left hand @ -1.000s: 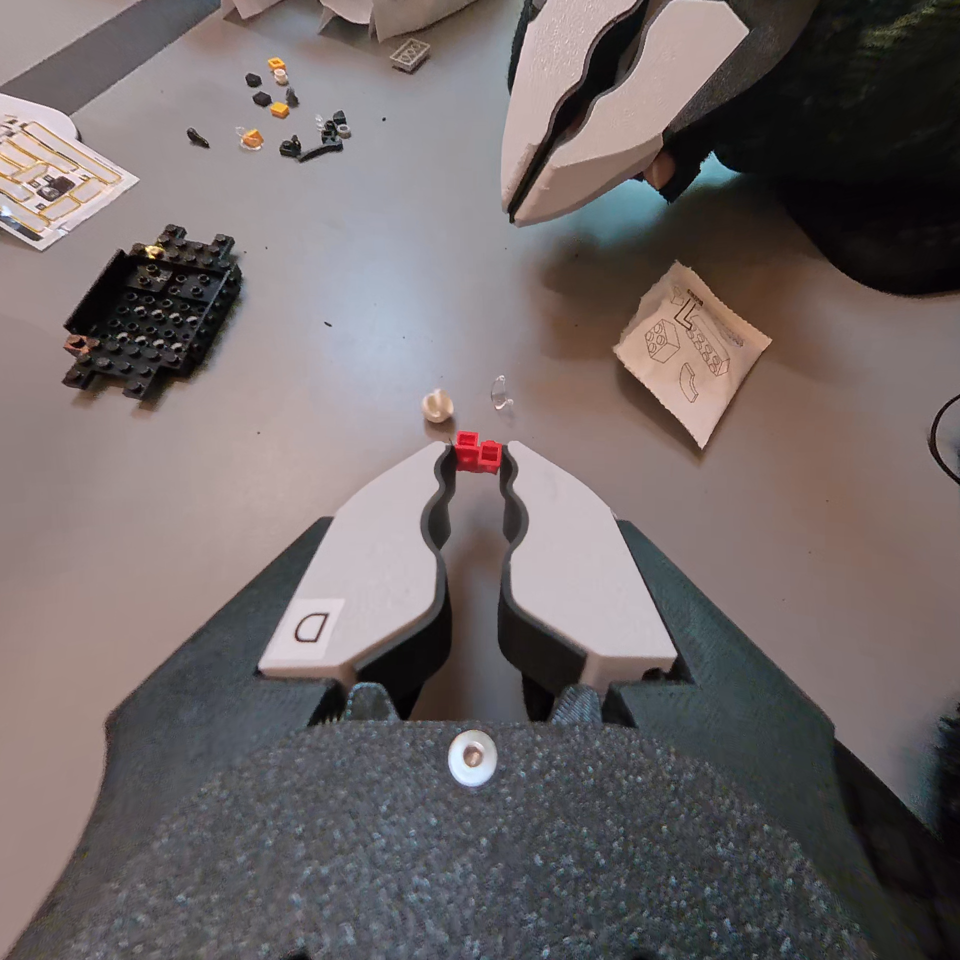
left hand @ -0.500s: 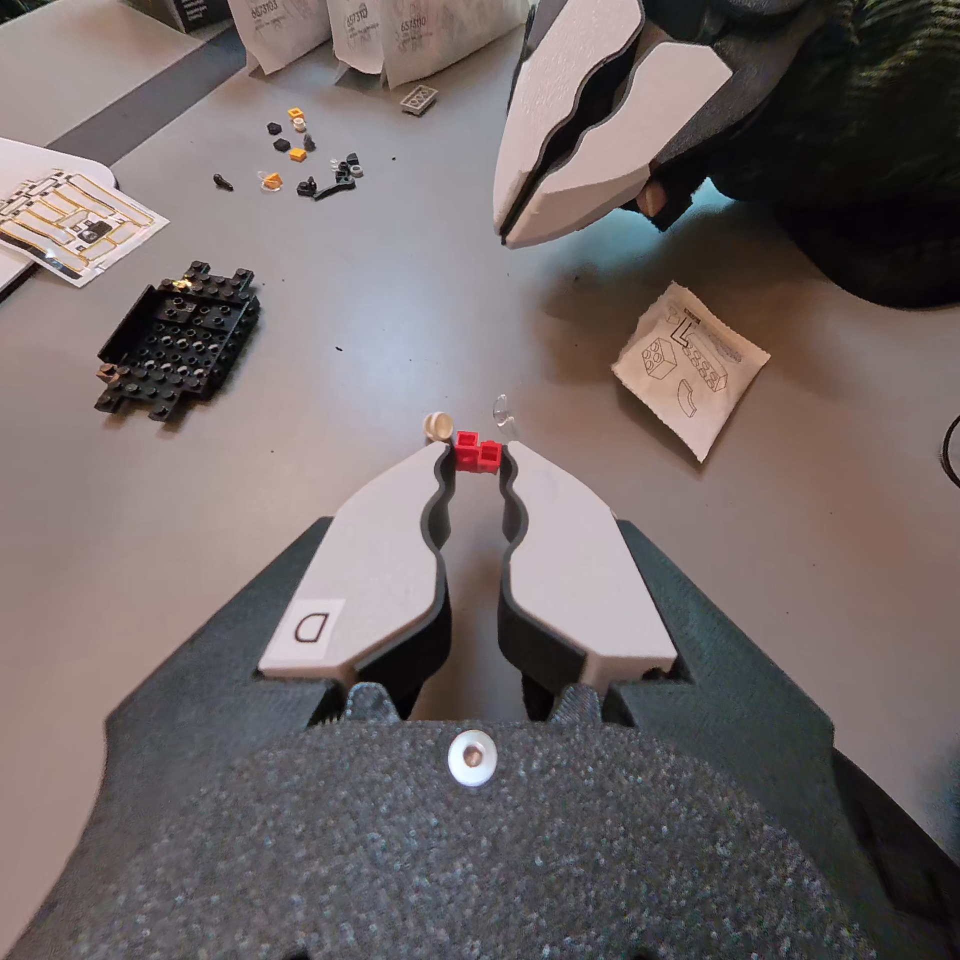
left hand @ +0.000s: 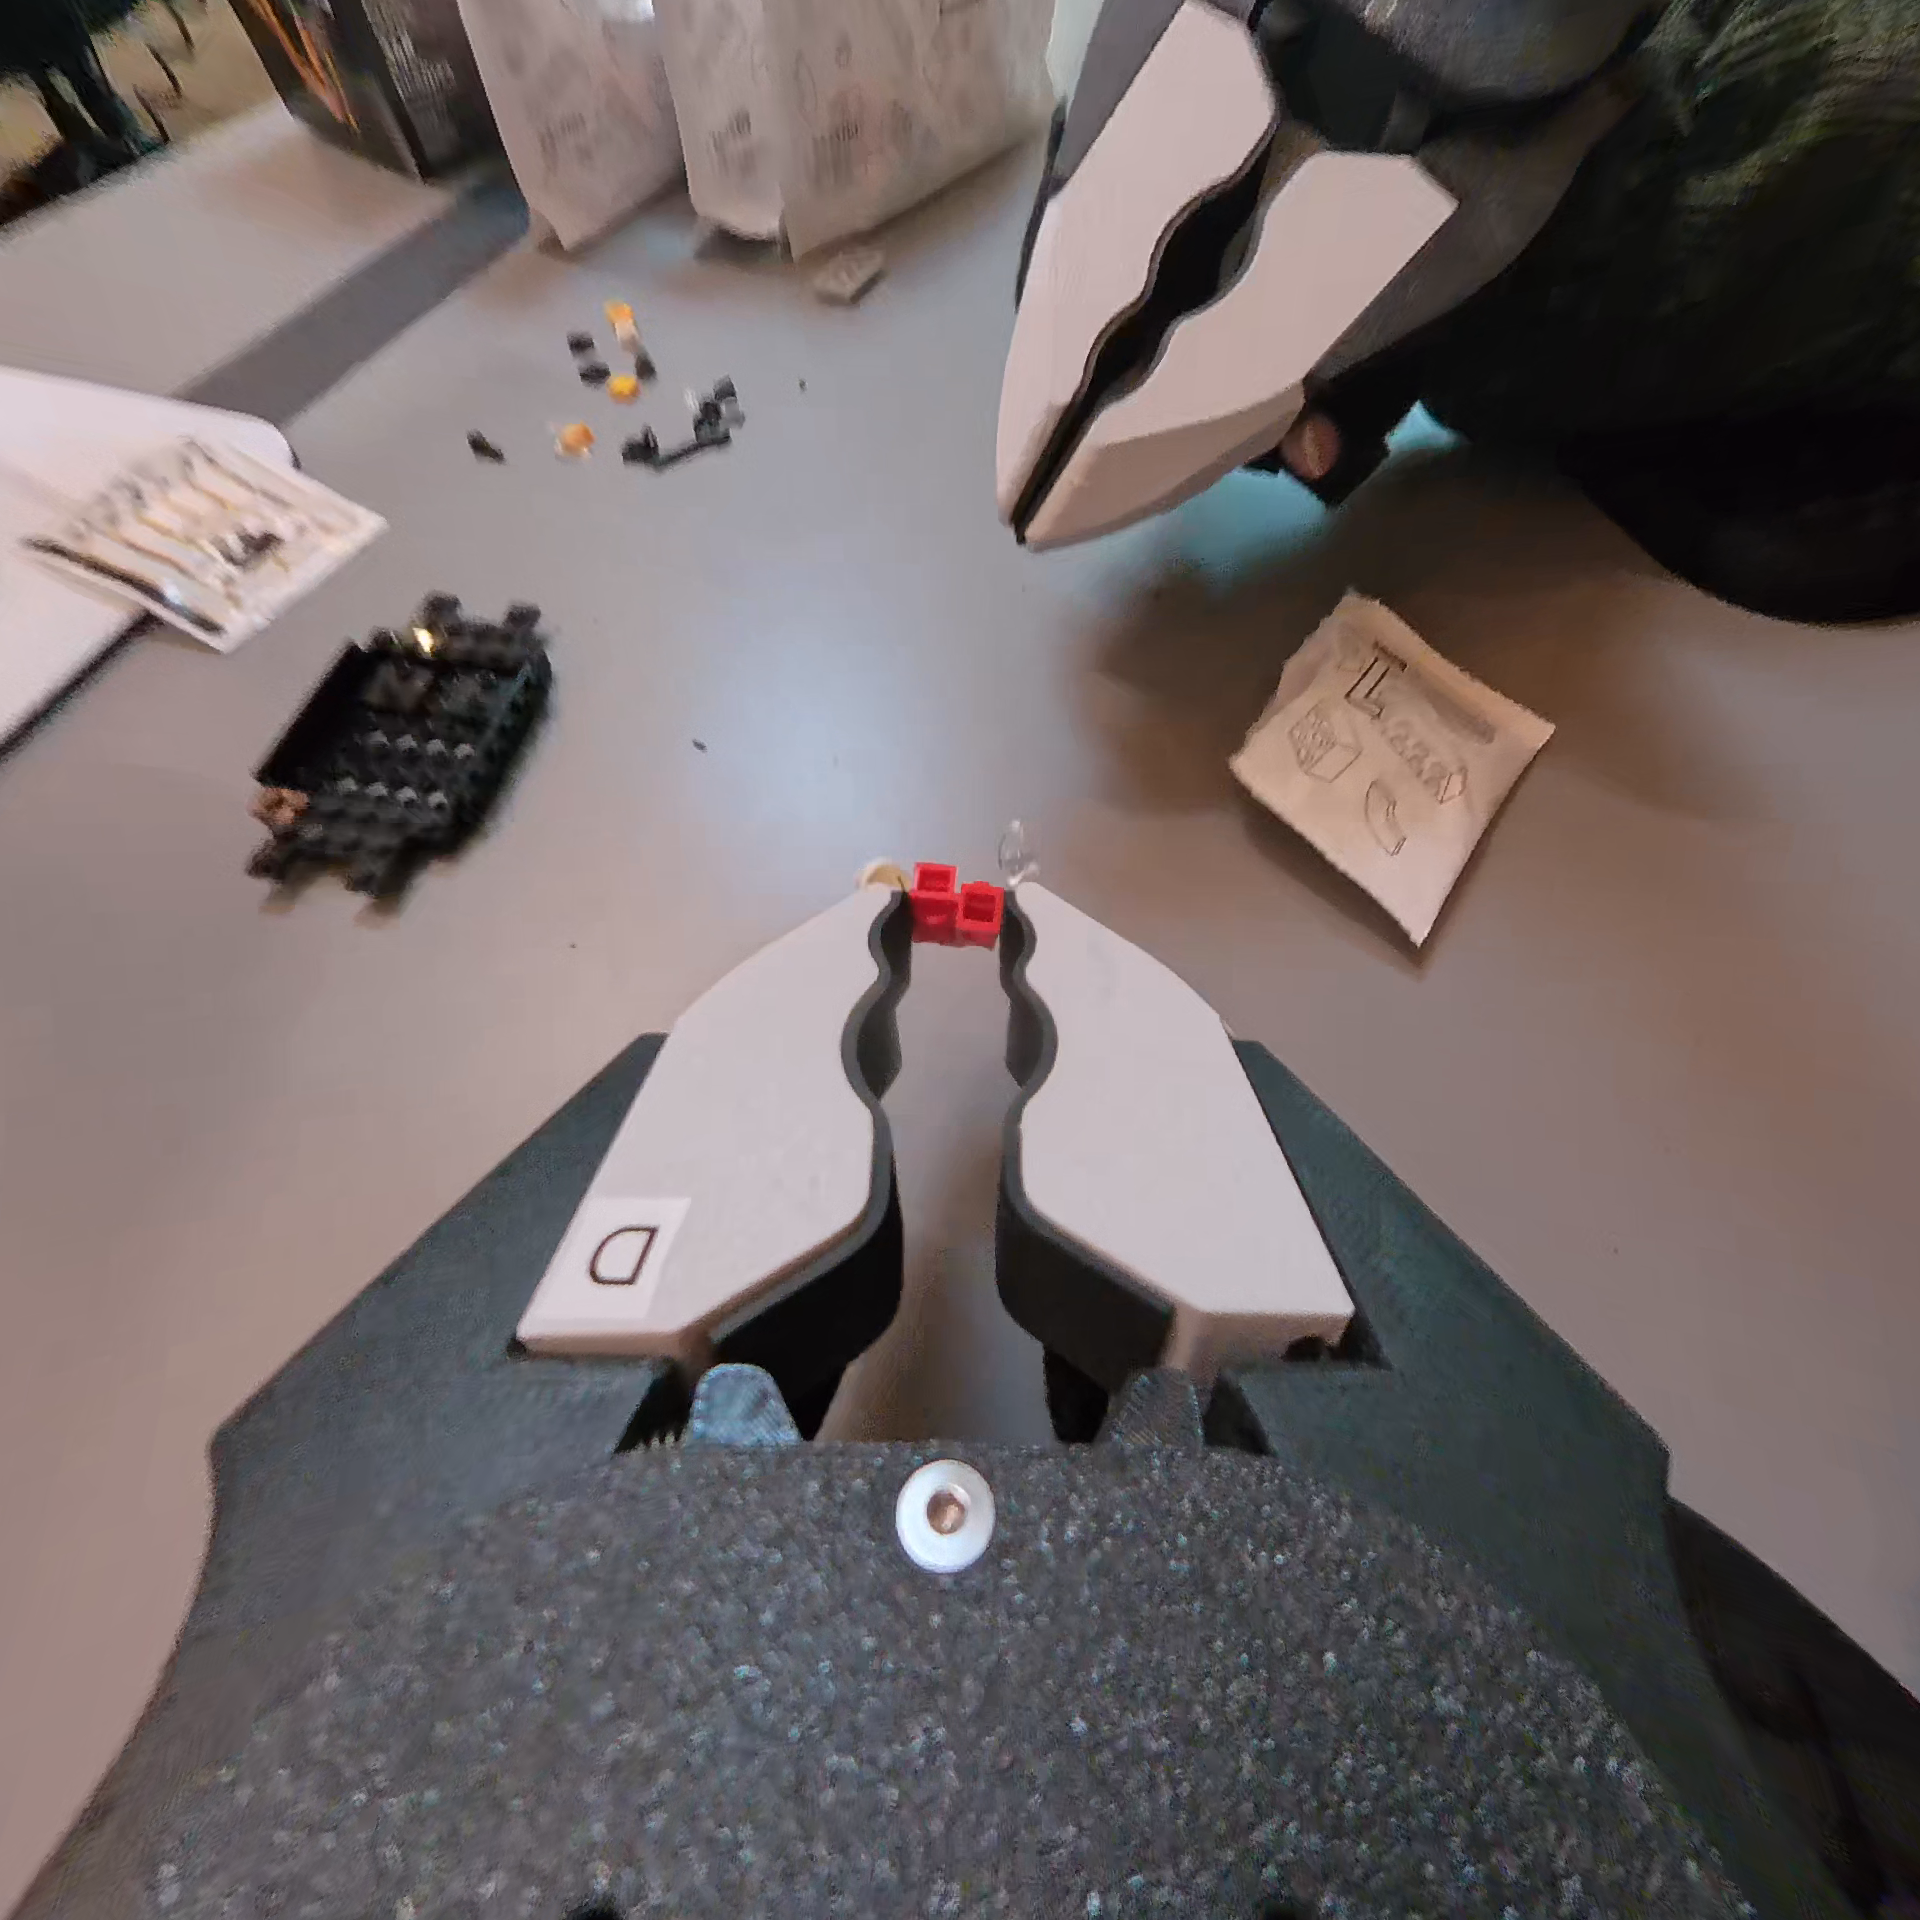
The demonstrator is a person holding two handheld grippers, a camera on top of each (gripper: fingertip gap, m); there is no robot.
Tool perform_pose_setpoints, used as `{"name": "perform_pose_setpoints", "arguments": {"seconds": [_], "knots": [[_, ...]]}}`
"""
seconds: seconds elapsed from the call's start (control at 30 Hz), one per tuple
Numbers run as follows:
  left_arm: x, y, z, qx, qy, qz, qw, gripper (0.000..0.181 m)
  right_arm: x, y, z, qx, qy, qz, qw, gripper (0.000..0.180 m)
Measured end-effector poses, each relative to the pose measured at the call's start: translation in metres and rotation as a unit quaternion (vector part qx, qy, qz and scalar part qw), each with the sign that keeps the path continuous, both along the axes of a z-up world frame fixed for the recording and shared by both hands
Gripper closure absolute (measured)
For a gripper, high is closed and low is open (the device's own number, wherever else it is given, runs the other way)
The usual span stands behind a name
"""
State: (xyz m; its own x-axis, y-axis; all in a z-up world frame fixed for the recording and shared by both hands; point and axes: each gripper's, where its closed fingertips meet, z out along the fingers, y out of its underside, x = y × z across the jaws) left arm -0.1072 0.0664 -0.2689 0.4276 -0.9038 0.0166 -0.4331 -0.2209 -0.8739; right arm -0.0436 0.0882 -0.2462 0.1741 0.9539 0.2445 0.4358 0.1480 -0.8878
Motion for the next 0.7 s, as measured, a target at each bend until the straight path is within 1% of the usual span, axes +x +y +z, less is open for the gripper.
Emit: {"name": "perform_pose_setpoints", "arguments": {"seconds": [0.23, 0.4, 0.5, 0.63, 0.7], "knots": [[0.009, -0.007, 0.034, 0.089, -0.050, -0.016, 0.995, 0.166, -0.007, -0.012, 0.018, -0.021, 0.045, 0.023, 0.998, 0.167], [0.014, -0.015, 0.040, 0.106, -0.062, -0.041, 0.992, 0.165, -0.017, -0.023, 0.016, -0.049, 0.053, 0.055, 0.996, 0.165], [0.014, -0.014, 0.029, 0.091, -0.041, -0.042, 0.994, 0.165, -0.018, -0.018, 0.002, -0.030, 0.016, 0.047, 0.998, 0.165], [0.007, -0.008, -0.001, 0.033, 0.021, -0.025, 0.999, 0.158, -0.016, -0.012, -0.021, -0.035, -0.037, 0.034, 0.998, 0.164], [0.005, -0.006, -0.009, 0.025, 0.038, -0.023, 0.999, 0.157, -0.016, -0.011, -0.027, -0.035, -0.050, 0.033, 0.998, 0.163]]}}
